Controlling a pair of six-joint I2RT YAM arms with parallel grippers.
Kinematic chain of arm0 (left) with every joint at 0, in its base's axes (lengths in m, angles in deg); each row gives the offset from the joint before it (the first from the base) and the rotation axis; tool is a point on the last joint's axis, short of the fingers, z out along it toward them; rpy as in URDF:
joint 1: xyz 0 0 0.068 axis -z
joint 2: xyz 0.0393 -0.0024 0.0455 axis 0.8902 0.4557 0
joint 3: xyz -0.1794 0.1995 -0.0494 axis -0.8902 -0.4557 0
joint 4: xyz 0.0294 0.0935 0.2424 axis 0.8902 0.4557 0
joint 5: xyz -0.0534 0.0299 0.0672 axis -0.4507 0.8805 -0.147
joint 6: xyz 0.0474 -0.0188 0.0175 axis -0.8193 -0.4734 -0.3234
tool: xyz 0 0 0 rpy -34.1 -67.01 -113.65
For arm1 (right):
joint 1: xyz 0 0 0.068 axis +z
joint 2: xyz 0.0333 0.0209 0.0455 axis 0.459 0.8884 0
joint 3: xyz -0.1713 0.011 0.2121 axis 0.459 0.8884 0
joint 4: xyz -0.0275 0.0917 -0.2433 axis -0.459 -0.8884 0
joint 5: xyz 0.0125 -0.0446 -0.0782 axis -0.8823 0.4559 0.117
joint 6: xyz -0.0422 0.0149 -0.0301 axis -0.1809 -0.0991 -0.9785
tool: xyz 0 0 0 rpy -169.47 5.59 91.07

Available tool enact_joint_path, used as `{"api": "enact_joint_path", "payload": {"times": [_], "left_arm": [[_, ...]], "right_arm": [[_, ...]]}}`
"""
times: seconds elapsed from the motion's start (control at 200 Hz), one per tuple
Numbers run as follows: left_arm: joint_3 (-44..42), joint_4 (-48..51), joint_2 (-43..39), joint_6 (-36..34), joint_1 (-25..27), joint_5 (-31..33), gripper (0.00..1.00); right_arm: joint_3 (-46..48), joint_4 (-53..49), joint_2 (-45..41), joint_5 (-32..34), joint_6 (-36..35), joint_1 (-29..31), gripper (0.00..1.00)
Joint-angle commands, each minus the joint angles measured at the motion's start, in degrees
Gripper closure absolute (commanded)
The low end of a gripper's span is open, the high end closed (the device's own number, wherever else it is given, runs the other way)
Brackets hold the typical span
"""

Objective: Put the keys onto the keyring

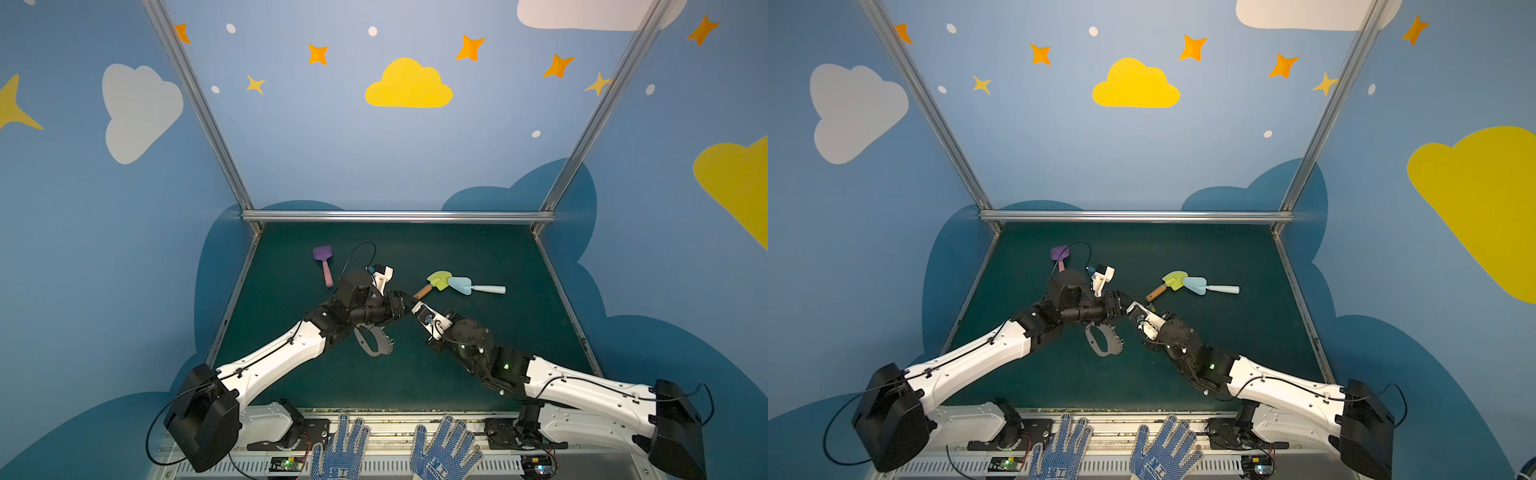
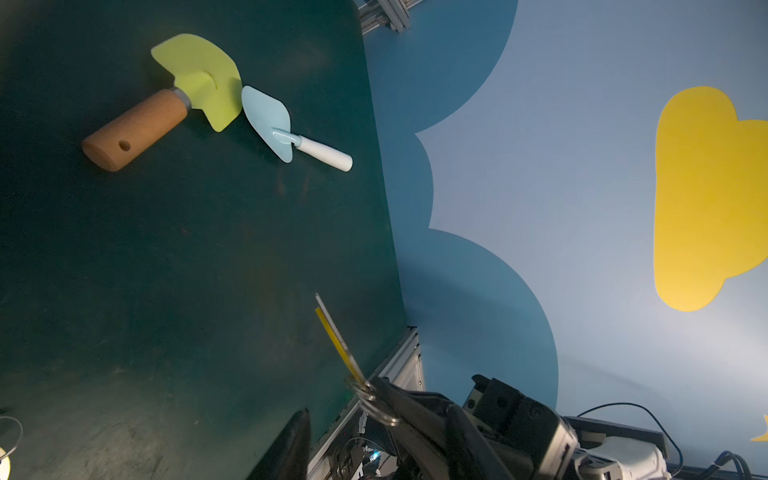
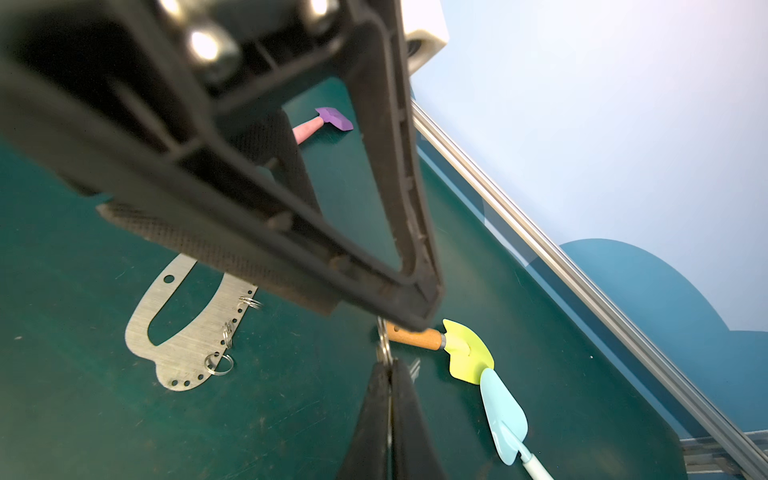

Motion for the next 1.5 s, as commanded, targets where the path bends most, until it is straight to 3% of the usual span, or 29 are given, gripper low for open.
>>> {"api": "enact_joint_path", "payload": {"times": [0.0,0.18,0.476,0.656,0.811,0.881,0.956,1.056,1.172,1.427,1.497], "left_arm": [[1.71,-0.12,1.10,-0.20,0.12,-0.67,0.50],[2.08,-1.31,1.69,0.06,0.09,-1.08,0.58],[1.51,-1.32,1.70,-0.12,0.11,-1.21,0.86],[1.36,-0.43,0.78,-1.22,0.11,-0.70,0.95],[1.46,-0.69,1.15,-1.38,0.09,-1.28,0.96],[1.92,-0.74,1.85,-1.32,0.11,-2.39,0.87],[2.50,0.01,2.50,-1.38,0.09,-2.93,0.70],[3.07,1.28,2.79,-1.87,0.19,-2.62,0.67],[3.14,1.83,2.92,-2.05,0.28,-2.39,0.70],[3.28,2.03,3.59,-2.31,0.26,-2.73,0.90],[3.31,2.12,3.46,-2.57,0.26,-2.70,0.96]], "right_arm": [[-0.26,1.98,-0.28,0.97,-0.68,0.64,1.00],[-0.21,2.39,0.69,2.16,-2.03,1.75,1.00],[-0.11,3.75,1.66,4.52,-3.77,2.99,1.00],[0.01,3.35,0.79,4.62,-3.29,3.09,0.95],[0.62,3.30,-0.58,4.21,-2.57,3.11,0.99],[0.62,3.46,-0.48,4.54,-3.08,3.14,1.00],[0.46,3.59,0.01,5.21,-3.81,3.17,1.00],[0.09,3.36,0.62,5.59,-4.32,3.19,1.00],[0.08,3.46,1.01,5.72,-4.69,3.38,1.00],[-0.31,3.49,2.05,6.43,-6.26,4.41,1.00],[-0.41,3.29,1.86,6.90,-5.85,4.49,0.95]]}}
